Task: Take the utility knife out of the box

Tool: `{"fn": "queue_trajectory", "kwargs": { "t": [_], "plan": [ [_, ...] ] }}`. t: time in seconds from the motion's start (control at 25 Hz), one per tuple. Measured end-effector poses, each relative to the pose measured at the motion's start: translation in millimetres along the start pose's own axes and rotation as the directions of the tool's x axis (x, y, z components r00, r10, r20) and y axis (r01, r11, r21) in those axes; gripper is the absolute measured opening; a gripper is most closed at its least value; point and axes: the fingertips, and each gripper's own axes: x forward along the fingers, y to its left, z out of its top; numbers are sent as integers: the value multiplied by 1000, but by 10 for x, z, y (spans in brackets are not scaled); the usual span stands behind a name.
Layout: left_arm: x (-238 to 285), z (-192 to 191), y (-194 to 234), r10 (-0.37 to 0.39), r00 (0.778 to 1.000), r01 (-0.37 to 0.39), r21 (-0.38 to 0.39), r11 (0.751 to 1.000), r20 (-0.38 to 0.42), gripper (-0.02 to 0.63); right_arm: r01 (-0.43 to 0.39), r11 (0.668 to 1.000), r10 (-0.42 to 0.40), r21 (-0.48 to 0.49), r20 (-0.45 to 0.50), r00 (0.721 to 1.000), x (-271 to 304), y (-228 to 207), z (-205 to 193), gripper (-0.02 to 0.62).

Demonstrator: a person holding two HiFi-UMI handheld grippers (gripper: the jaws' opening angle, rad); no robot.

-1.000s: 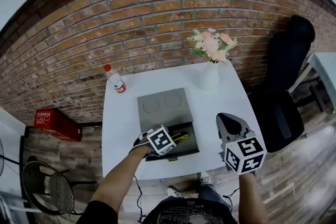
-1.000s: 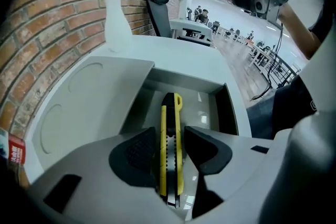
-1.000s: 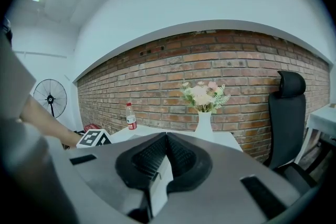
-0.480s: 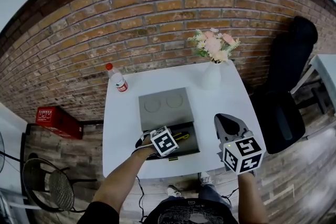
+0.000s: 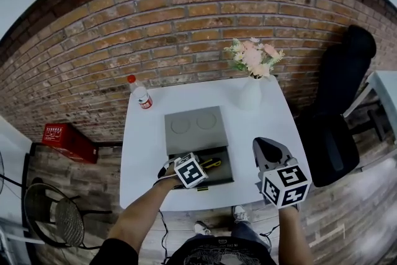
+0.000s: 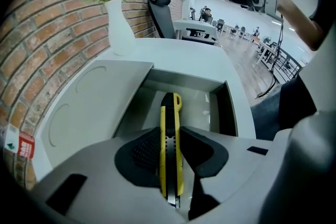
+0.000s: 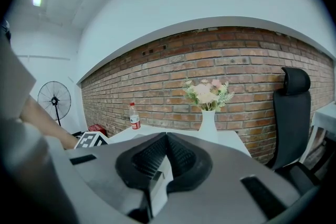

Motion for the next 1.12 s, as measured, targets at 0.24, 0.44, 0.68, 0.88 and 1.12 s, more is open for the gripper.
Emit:
{"fn": "queue_trajectory", "kwargs": {
  "t": [0.24, 0.44, 0.68, 0.88, 1.12],
  "plan": [
    [-132, 17, -11, 21, 999, -20, -17, 1000, 46, 129, -9, 1000, 9, 8, 7, 1000, 27, -16, 17, 18],
    [-323, 81, 39, 59, 990, -51, -65, 997, 129, 128, -30, 1000, 30, 4, 9, 1000, 73, 8, 45, 18],
    [-651, 211, 179, 143, 959, -108, -152, 982, 243, 129, -57, 998, 57, -8, 8, 998, 155, 2, 86, 18],
    [-947, 356, 306, 224, 916, -145, -245, 958, 333, 127, -91, 996, 91, -26, 6, 996, 245, 11, 111, 18],
    [-1351, 499, 491, 353, 842, -214, -348, 913, 408, 129, -128, 990, 129, -50, 6, 992, 326, -19, 191, 18]
  ]
}}
